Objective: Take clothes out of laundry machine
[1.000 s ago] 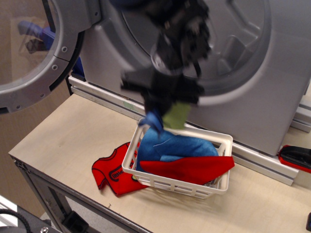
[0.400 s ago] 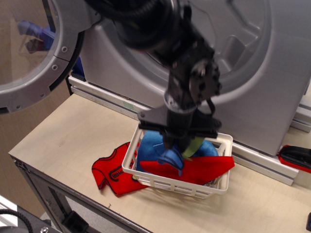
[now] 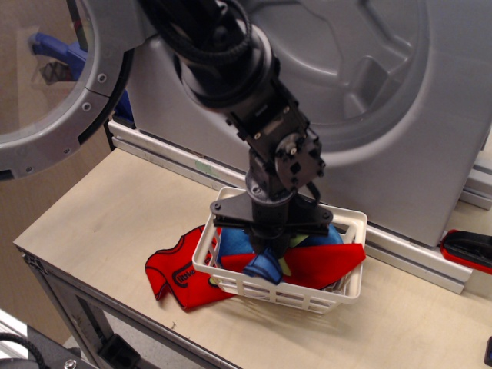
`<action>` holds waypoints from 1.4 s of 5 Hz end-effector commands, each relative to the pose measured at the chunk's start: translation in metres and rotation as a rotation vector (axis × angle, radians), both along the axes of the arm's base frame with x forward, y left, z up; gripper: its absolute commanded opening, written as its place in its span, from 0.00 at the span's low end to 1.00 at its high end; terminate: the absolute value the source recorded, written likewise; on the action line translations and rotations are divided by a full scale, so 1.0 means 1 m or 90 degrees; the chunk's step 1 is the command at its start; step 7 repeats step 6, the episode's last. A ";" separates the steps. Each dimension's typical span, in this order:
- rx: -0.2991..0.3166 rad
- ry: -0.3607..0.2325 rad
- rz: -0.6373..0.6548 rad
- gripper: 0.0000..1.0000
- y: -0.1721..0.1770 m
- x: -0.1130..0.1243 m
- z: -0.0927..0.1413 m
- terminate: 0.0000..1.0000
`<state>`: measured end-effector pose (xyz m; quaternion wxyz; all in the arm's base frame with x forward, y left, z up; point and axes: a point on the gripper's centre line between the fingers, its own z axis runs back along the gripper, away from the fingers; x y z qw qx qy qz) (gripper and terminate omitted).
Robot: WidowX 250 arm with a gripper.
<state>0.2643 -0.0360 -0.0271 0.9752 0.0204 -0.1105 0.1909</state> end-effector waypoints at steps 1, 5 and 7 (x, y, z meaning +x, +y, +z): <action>0.023 -0.011 -0.024 1.00 0.002 0.017 0.019 0.00; -0.010 -0.044 0.044 1.00 0.015 0.039 0.111 0.00; -0.037 -0.014 0.031 1.00 0.018 0.034 0.114 1.00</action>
